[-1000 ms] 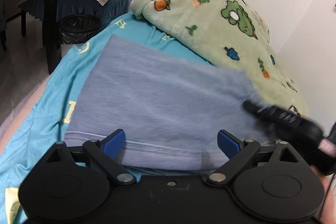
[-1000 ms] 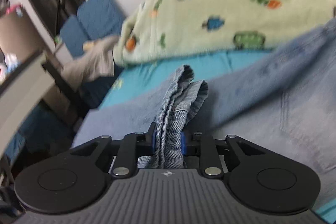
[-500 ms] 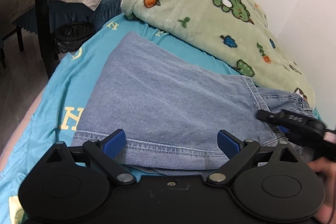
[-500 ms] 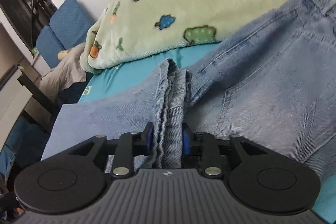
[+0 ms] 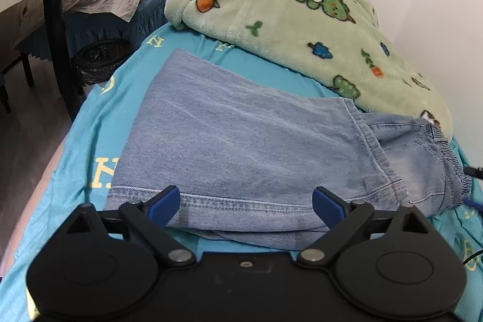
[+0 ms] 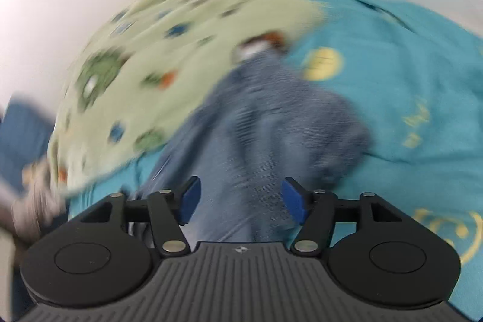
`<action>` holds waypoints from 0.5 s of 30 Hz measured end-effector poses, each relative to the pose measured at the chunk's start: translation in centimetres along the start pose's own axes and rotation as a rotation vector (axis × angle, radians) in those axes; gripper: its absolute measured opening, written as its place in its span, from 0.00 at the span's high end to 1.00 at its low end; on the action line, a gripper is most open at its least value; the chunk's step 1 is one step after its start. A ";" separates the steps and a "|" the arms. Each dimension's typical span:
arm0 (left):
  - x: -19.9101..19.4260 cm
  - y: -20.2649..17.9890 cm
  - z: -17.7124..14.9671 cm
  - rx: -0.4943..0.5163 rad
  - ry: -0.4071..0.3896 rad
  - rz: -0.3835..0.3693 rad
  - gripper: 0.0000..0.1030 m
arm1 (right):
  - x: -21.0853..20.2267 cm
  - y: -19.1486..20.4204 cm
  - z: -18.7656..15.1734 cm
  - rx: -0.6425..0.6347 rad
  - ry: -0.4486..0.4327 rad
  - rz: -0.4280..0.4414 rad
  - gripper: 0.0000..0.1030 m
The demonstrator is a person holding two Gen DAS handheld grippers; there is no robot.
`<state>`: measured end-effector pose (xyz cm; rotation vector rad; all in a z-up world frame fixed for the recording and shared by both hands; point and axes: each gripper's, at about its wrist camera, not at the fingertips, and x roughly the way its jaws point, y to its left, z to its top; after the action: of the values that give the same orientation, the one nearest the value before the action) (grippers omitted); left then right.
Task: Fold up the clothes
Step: 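Grasp the jeans waistband with the right gripper and lift the jeans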
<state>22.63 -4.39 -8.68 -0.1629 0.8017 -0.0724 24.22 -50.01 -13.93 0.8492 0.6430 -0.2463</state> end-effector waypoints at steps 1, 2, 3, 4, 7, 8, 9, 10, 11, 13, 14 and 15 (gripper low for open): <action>0.3 -0.1 0.0 0.011 0.003 0.019 0.09 | 0.6 -1.2 0.0 0.056 0.007 -0.007 0.23; 0.5 -0.1 0.0 0.016 0.006 0.037 0.09 | 1.3 -2.1 -0.1 0.091 0.019 -0.013 0.22; 0.7 -0.1 0.0 0.014 0.008 0.047 0.09 | 2.1 -2.6 -0.2 0.104 0.028 -0.023 0.22; 0.9 0.0 0.0 0.012 0.010 0.050 0.09 | 3.0 -3.1 -0.3 0.114 0.037 -0.034 0.22; 1.1 0.4 0.2 0.013 -0.002 0.074 0.09 | 5.0 -4.0 0.2 0.126 0.027 -0.025 0.22; 1.1 0.4 0.2 0.013 -0.011 0.088 0.09 | 5.5 -4.1 0.5 0.126 0.016 -0.013 0.21; 1.2 0.5 0.3 0.012 -0.020 0.099 0.09 | 5.9 -4.1 0.8 0.129 0.008 -0.013 0.21; 1.3 0.5 0.4 0.011 -0.029 0.109 0.09 | 6.2 -4.1 1.2 0.133 0.001 -0.016 0.20; 1.4 0.5 0.5 0.012 -0.037 0.119 0.09 | 6.7 -4.1 1.3 0.136 -0.009 -0.011 0.19; 1.8 0.4 0.9 0.022 -0.045 0.137 0.09 | 7.1 -4.3 1.5 0.125 -0.032 0.003 0.17; 1.8 0.5 1.0 0.022 -0.047 0.145 0.09 | 7.3 -4.4 1.6 0.118 -0.044 0.010 0.17; 1.8 0.6 1.0 0.019 -0.048 0.147 0.09 | 7.2 -4.5 1.6 0.109 -0.059 0.007 0.23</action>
<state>24.65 -3.95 -9.35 -0.0872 0.7629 0.0623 28.55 -53.82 -20.32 0.9453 0.5757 -0.3013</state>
